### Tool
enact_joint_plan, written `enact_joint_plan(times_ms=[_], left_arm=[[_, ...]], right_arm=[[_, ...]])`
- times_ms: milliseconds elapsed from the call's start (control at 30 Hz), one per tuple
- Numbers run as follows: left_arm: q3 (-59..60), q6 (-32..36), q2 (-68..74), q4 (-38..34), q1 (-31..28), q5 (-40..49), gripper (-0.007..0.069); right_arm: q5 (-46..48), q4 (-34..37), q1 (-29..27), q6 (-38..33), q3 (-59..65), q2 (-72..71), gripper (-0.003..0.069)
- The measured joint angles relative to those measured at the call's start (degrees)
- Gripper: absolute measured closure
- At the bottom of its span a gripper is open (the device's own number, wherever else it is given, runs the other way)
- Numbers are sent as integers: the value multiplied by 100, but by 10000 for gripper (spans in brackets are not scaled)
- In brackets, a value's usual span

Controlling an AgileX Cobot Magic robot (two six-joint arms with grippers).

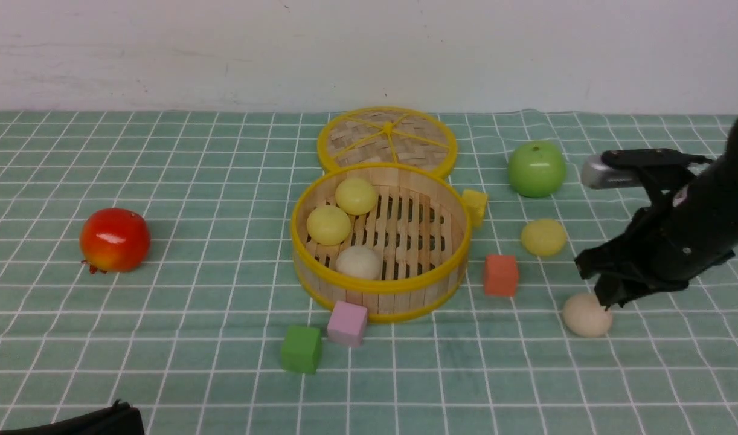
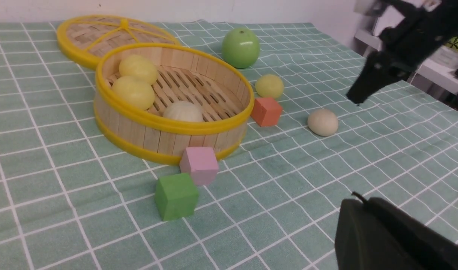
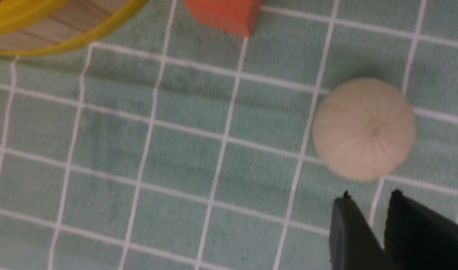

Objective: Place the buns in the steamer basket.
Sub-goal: Use the right arm to grab a steamed stuffed bun

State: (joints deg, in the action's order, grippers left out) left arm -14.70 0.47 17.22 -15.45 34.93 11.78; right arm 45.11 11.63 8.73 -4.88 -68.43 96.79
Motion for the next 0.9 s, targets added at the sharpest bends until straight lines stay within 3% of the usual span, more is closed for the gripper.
enact_joint_plan(times_ms=[200, 600, 833, 900], left_arm=[[0, 0, 0, 0, 0, 0, 634], [0, 0, 0, 0, 0, 0, 626], [0, 0, 0, 0, 0, 0, 620], [0, 0, 0, 0, 0, 0, 618]], right_arm=[[-239, -342, 0, 305, -381, 674, 386], [-495, -434, 0, 455, -386, 1055, 383], [-636, -490, 0, 449, -394, 1150, 466], [-639, -495, 0, 319, -399, 1150, 557]])
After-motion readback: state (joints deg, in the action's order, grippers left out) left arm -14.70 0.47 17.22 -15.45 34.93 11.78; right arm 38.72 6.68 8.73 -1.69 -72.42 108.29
